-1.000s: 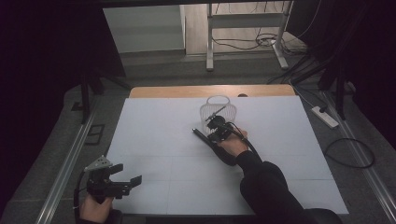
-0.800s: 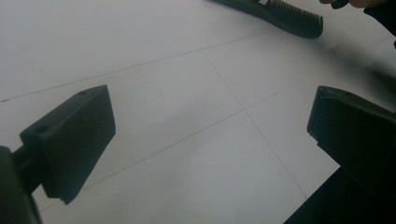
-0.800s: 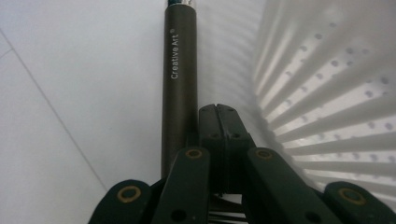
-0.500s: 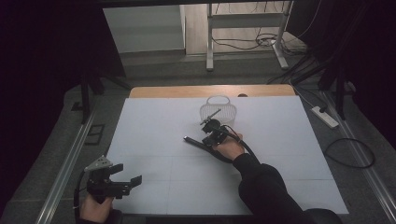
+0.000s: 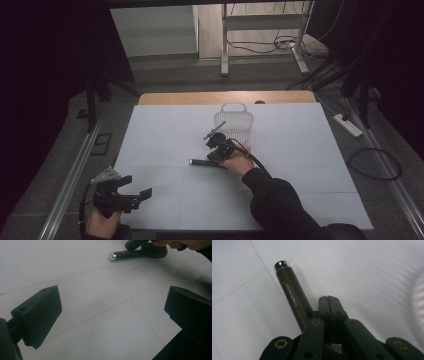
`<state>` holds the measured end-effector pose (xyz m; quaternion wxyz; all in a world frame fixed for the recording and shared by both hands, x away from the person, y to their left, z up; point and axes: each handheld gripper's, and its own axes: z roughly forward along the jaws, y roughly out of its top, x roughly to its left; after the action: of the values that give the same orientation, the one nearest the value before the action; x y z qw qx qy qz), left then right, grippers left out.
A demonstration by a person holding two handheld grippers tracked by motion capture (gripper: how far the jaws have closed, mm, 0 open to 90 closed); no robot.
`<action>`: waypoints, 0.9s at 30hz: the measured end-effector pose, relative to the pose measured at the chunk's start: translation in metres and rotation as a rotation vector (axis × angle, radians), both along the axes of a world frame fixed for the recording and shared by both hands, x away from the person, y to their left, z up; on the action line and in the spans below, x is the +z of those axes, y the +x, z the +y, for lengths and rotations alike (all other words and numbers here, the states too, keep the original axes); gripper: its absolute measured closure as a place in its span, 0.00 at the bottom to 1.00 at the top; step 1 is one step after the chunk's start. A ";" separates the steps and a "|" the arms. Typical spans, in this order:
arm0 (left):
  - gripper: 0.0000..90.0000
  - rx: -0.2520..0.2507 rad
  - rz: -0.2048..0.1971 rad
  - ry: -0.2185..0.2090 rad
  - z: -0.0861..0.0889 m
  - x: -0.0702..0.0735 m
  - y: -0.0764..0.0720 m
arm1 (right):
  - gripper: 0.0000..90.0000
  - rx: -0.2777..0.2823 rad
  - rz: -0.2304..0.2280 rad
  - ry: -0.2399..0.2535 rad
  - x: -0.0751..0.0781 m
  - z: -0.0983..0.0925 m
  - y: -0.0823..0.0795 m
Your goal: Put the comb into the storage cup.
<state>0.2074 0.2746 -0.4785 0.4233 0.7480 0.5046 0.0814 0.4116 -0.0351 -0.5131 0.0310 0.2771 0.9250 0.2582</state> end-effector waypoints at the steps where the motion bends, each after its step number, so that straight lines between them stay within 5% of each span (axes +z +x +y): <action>1: 0.02 0.000 0.000 0.000 0.000 0.000 0.000 | 0.99 0.006 -0.001 -0.002 0.000 0.002 -0.002; 15: 0.02 0.000 0.000 0.001 0.000 0.000 0.000 | 0.99 0.083 0.004 -0.041 -0.001 0.015 -0.036; 27: 0.02 0.002 0.003 0.002 0.000 0.000 0.000 | 0.99 0.102 0.024 -0.059 0.002 -0.016 -0.066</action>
<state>0.2076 0.2741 -0.4785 0.4218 0.7480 0.5060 0.0813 0.3451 -0.0512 -0.5109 0.0150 0.2316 0.9454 0.2289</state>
